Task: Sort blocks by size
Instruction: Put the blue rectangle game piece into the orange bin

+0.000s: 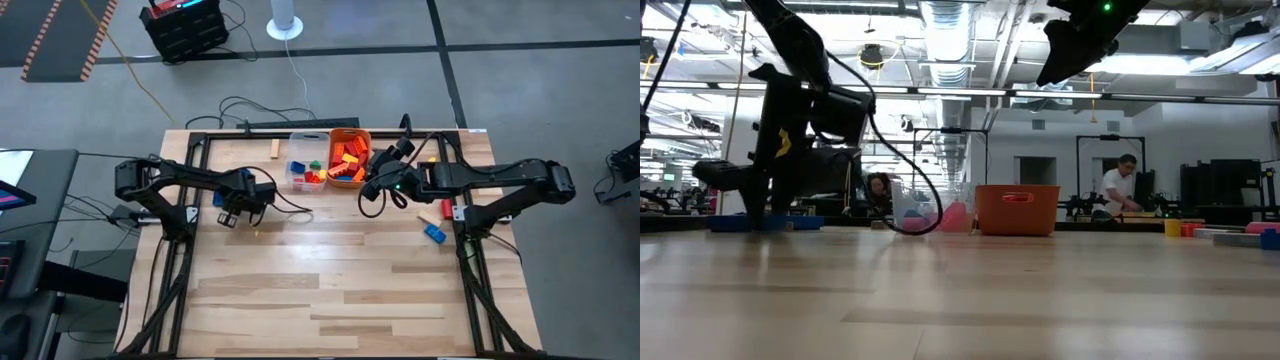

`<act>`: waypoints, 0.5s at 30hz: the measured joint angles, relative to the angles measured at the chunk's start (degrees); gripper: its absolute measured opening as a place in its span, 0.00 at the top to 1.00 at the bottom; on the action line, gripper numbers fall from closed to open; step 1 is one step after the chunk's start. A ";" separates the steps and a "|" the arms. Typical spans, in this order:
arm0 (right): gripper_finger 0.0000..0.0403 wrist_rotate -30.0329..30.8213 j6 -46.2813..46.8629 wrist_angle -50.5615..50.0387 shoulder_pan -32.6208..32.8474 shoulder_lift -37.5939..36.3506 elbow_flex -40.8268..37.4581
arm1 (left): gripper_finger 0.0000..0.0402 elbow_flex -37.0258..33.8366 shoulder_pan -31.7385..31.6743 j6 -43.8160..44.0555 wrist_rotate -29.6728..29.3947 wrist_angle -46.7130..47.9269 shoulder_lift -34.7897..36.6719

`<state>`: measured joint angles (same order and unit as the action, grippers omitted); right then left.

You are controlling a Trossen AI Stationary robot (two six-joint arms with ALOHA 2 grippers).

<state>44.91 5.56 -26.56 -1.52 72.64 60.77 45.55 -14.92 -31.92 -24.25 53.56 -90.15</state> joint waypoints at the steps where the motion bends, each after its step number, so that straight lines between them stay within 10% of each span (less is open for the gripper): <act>1: 0.35 0.00 -0.02 -0.13 0.00 0.00 0.00 | 0.70 0.85 0.36 1.13 0.26 0.70 0.00; 15: 0.41 6.95 10.93 -16.56 0.58 -2.81 0.00 | 0.70 21.93 7.52 14.68 22.97 -6.09 0.31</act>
<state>51.86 16.49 -43.12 -0.94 69.82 60.77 67.48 -7.40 -17.24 -1.27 47.47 -89.84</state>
